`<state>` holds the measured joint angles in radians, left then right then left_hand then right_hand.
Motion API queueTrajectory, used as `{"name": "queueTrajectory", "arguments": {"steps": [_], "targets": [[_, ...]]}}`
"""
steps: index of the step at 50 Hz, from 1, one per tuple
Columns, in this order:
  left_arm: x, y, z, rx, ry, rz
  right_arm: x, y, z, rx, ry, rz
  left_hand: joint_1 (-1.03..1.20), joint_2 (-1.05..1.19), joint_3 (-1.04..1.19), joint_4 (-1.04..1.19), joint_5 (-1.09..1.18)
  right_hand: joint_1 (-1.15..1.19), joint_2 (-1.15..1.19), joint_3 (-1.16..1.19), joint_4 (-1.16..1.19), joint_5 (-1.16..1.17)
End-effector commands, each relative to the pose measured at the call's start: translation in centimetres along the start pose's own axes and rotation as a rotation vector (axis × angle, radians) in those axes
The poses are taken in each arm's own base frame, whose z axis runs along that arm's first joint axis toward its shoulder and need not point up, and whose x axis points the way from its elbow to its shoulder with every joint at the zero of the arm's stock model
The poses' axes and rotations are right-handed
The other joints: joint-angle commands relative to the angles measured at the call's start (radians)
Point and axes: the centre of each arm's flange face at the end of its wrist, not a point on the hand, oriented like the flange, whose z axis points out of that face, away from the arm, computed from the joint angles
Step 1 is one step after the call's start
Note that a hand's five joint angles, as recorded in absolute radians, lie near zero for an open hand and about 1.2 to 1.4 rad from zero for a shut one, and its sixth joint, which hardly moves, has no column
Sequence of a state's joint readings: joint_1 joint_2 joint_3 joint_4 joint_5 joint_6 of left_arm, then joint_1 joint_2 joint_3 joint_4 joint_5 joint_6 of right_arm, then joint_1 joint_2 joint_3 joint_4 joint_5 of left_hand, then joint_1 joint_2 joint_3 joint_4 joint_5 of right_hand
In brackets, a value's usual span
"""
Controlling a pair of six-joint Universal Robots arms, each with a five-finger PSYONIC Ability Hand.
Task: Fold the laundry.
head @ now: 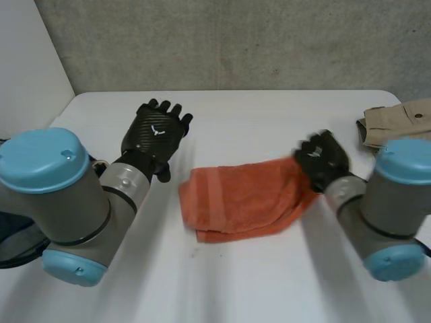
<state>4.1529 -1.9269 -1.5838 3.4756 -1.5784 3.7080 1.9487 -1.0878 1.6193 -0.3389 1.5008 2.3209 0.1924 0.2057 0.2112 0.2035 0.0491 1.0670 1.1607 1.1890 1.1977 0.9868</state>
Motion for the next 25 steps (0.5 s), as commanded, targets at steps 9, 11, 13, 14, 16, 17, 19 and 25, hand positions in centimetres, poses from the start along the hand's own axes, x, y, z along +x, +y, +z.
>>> {"name": "queueTrajectory", "arguments": {"steps": [9, 11, 13, 14, 16, 17, 19, 25], "targets": [[-1.8, 0.7, -0.4, -0.028, -0.045, -0.083, -14.3, -7.8, -5.4, 0.506, -0.487, -0.050, -0.018, -0.031, -0.037, -0.029, -0.049, -0.243, -0.337, -0.365, -0.374, -0.338], [-2.1, 0.6, -0.2, -0.021, -0.055, -0.111, -13.9, -8.2, -5.2, 0.505, -0.467, -0.039, -0.017, -0.030, -0.036, -0.028, -0.048, -0.520, -0.613, -0.642, -0.650, -0.614], [-2.4, 0.2, 0.1, -0.007, -0.065, -0.153, -12.2, -8.6, -4.4, 0.459, -0.398, 0.039, -0.014, -0.027, -0.033, -0.025, -0.045, -0.872, -0.966, -0.994, -1.003, -0.967], [-2.6, 0.1, 0.3, -0.001, -0.070, -0.167, -11.2, -8.6, -4.0, 0.432, -0.365, 0.084, -0.011, -0.025, -0.030, -0.022, -0.042, -0.892, -0.986, -1.014, -1.023, -0.987], [-2.6, -0.3, 0.5, 0.013, -0.072, -0.193, -6.9, -7.9, -2.6, 0.351, -0.257, 0.280, -0.002, -0.016, -0.021, -0.014, -0.034, -0.892, -0.986, -1.014, -1.023, -0.987], [-2.4, -0.5, 0.9, 0.021, -0.068, -0.219, -5.4, -7.7, -2.3, 0.335, -0.222, 0.355, 0.003, -0.010, -0.015, -0.008, -0.028, -0.892, -0.986, -1.014, -1.023, -0.987], [-2.2, -0.6, 1.3, 0.026, -0.063, -0.245, -2.7, -7.3, -1.8, 0.313, -0.176, 0.505, 0.004, -0.010, -0.015, -0.008, -0.028, -0.892, -0.986, -1.014, -1.023, -0.987], [1.7, -2.6, 1.9, 0.073, 0.043, -0.345, 1.3, -5.3, -1.8, 0.164, -0.169, 0.827, 0.004, -0.010, -0.015, -0.008, -0.028, -0.892, -0.986, -1.014, -1.023, -0.987]]}}
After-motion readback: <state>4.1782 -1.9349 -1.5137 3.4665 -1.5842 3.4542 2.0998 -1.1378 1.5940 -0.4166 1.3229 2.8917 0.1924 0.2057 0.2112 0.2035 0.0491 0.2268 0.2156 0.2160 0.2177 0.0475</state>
